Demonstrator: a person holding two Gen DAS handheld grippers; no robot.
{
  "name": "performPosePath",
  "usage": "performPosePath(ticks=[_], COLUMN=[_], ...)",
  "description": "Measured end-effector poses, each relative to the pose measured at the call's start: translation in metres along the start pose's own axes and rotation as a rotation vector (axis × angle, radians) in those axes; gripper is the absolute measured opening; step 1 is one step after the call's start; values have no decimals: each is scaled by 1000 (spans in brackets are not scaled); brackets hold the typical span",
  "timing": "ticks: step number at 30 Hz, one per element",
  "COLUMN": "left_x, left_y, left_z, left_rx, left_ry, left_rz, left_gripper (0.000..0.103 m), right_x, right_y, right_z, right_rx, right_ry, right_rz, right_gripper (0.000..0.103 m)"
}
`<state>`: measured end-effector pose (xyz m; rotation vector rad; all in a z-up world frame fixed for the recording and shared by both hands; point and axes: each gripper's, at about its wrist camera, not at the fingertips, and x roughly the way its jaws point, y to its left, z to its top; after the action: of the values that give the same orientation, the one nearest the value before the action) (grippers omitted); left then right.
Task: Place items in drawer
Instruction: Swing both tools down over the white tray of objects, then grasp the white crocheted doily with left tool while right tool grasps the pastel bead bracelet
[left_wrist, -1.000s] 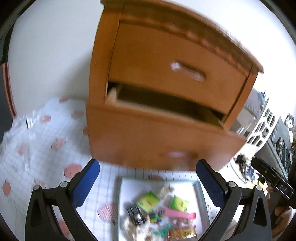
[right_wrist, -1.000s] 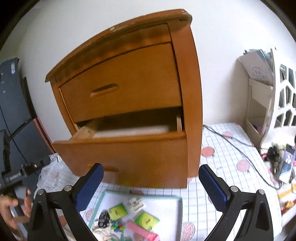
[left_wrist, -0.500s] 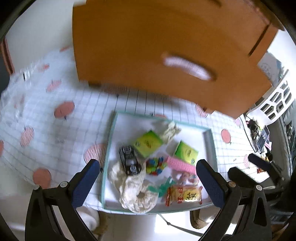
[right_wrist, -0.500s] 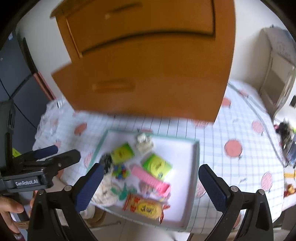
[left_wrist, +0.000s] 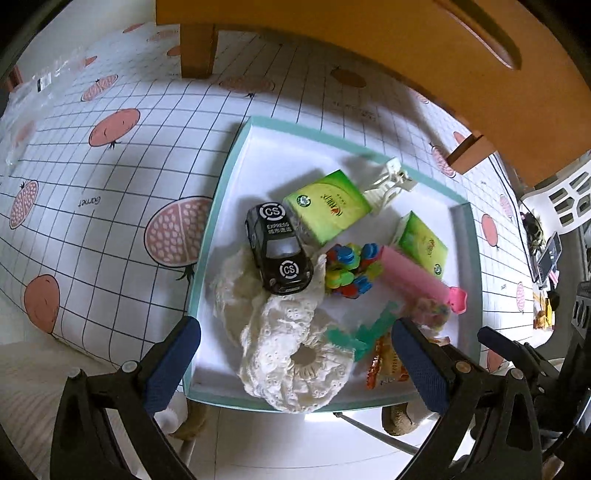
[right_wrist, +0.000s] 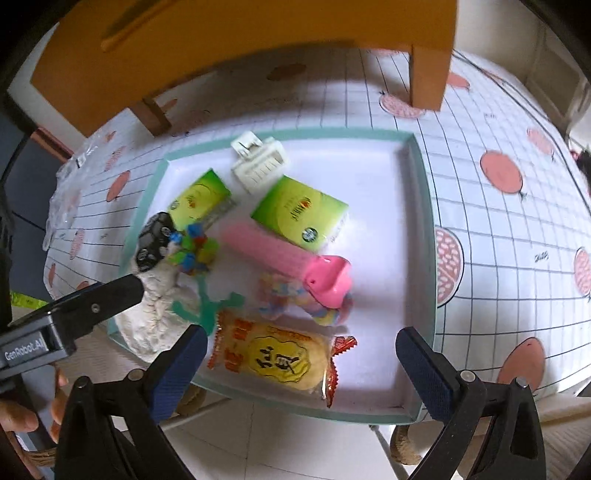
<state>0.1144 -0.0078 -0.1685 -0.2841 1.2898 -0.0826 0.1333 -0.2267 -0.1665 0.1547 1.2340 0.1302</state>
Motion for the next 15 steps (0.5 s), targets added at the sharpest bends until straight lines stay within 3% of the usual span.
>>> performPosePath(ticks=[7, 15], left_x=[7, 6], left_y=[1, -8], left_z=[-3, -2], left_rx=[12, 127], left_ry=[33, -10], left_rz=[8, 79], left_gripper=[99, 98], right_x=[6, 10], right_y=[-7, -2], right_z=[3, 7], right_rx=[12, -8], right_ry=[-31, -60], right_rz=[31, 34], right_gripper=[101, 88])
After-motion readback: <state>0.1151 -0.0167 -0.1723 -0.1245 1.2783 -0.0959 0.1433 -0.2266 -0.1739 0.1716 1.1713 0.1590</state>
